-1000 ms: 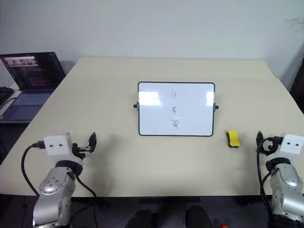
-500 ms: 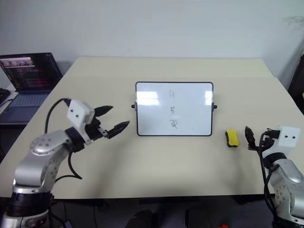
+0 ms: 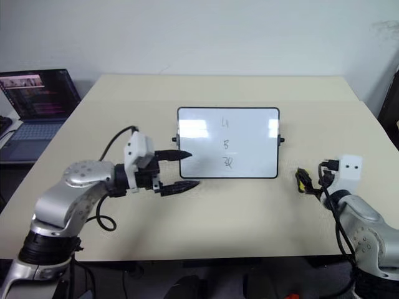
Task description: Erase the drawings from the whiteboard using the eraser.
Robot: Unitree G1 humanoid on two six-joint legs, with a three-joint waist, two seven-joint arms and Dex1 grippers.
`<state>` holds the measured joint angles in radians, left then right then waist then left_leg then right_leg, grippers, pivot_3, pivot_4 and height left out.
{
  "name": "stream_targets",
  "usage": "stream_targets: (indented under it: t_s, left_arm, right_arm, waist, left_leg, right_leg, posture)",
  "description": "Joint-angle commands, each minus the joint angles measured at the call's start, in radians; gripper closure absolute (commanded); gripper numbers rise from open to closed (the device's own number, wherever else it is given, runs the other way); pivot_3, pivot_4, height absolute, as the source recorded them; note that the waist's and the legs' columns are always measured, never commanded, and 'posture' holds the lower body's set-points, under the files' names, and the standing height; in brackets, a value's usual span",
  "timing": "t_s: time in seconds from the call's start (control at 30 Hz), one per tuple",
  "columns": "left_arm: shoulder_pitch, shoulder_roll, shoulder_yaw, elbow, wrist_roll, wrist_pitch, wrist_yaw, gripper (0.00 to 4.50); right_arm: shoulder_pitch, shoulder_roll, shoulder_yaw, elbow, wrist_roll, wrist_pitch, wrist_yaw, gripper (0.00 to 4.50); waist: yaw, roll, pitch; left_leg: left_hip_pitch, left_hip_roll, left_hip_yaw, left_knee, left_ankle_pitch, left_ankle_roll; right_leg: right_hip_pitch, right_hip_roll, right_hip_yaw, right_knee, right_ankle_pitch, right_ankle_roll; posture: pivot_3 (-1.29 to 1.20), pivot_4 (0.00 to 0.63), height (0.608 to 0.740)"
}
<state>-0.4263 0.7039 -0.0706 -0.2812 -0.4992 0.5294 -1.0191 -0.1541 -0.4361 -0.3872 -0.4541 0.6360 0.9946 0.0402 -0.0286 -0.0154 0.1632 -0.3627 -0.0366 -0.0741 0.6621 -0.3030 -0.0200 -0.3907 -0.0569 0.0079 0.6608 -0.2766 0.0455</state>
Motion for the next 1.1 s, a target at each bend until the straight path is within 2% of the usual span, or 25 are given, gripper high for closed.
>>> stream_targets:
  t_s: [0.03, 0.33, 0.87, 0.97, 1.1]
  left_arm:
    - [-0.024, -0.004, -0.027, -0.045, 0.009, -0.027, -0.026, 0.00]
    - [-0.015, 0.013, -0.021, -0.057, 0.005, -0.032, -0.054, 0.00]
    - [0.029, 0.021, -0.003, -0.050, 0.021, -0.057, -0.035, 0.00]
    - [0.035, 0.023, 0.000, -0.051, 0.022, -0.058, -0.031, 0.00]
    - [0.049, 0.024, 0.004, -0.057, 0.022, -0.057, -0.023, 0.00]
  right_arm:
    - [-0.026, 0.003, 0.026, 0.010, -0.031, 0.002, -0.011, 0.06]
    - [-0.035, -0.008, 0.087, 0.136, -0.136, -0.073, 0.043, 0.06]
    - [-0.083, 0.003, 0.082, 0.289, -0.209, -0.180, 0.095, 0.06]
    - [-0.094, -0.004, 0.082, 0.312, -0.221, -0.185, 0.104, 0.69]
    - [-0.101, 0.004, 0.077, 0.322, -0.230, -0.193, 0.109, 2.11]
  waist:
    - [0.000, 0.000, 0.000]
    - [-0.001, 0.000, 0.000]
    - [-0.001, 0.000, 0.000]
    - [-0.001, 0.000, 0.000]
    - [-0.001, 0.000, 0.000]
  left_leg:
    - [0.000, 0.000, 0.000, 0.000, 0.000, 0.000]
    - [0.000, 0.000, 0.000, 0.000, 0.000, 0.000]
    - [0.000, 0.000, 0.000, 0.000, 0.000, 0.000]
    - [0.000, 0.000, 0.000, 0.000, 0.000, 0.000]
    - [0.000, 0.000, 0.000, 0.000, 0.000, 0.000]
  right_leg:
    - [0.000, 0.000, 0.000, 0.000, 0.000, 0.000]
    - [0.000, 0.000, 0.000, 0.000, 0.000, 0.000]
    - [0.000, 0.000, 0.000, 0.000, 0.000, 0.000]
    - [0.000, 0.000, 0.000, 0.000, 0.000, 0.000]
    - [-0.001, 0.000, 0.000, 0.000, 0.000, 0.000]
  posture:
    - [0.00, 0.150, 0.740]
    - [0.00, 0.150, 0.740]
    - [0.00, 0.150, 0.740]
    - [0.00, 0.150, 0.740]
    - [0.00, 0.150, 0.740]
